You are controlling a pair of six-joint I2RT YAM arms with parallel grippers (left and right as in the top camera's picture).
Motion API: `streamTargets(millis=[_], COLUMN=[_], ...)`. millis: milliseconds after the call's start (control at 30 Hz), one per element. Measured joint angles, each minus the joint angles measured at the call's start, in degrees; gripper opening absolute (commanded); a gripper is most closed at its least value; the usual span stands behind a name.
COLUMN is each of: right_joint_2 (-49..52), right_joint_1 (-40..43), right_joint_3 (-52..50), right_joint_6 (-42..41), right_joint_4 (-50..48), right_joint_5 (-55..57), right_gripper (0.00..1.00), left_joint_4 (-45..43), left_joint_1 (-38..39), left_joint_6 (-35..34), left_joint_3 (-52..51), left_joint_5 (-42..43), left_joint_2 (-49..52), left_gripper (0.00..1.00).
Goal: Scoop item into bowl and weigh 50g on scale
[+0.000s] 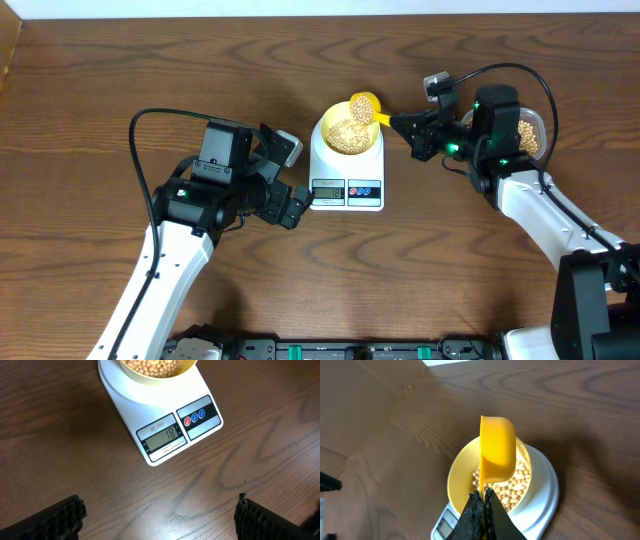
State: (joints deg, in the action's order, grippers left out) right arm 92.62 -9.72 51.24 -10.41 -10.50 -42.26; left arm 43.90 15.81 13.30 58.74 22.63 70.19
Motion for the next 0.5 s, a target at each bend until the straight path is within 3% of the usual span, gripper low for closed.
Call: streamTargets(millis=[500], right_joint_2=[0.0], right_joint_1=[-2.4], right_joint_3=[0.0], right_joint_6=[9.9], right_joint_4=[0.4], right_joint_5=[2.7], right_gripper=[0.01], left_joint_4=[0.0], left_joint_1=[0.0], left_joint_6=[0.0], left_joint_3=[0.0], left_joint_5=[0.0], left_joint_2=[0.0], left_gripper=[0.98])
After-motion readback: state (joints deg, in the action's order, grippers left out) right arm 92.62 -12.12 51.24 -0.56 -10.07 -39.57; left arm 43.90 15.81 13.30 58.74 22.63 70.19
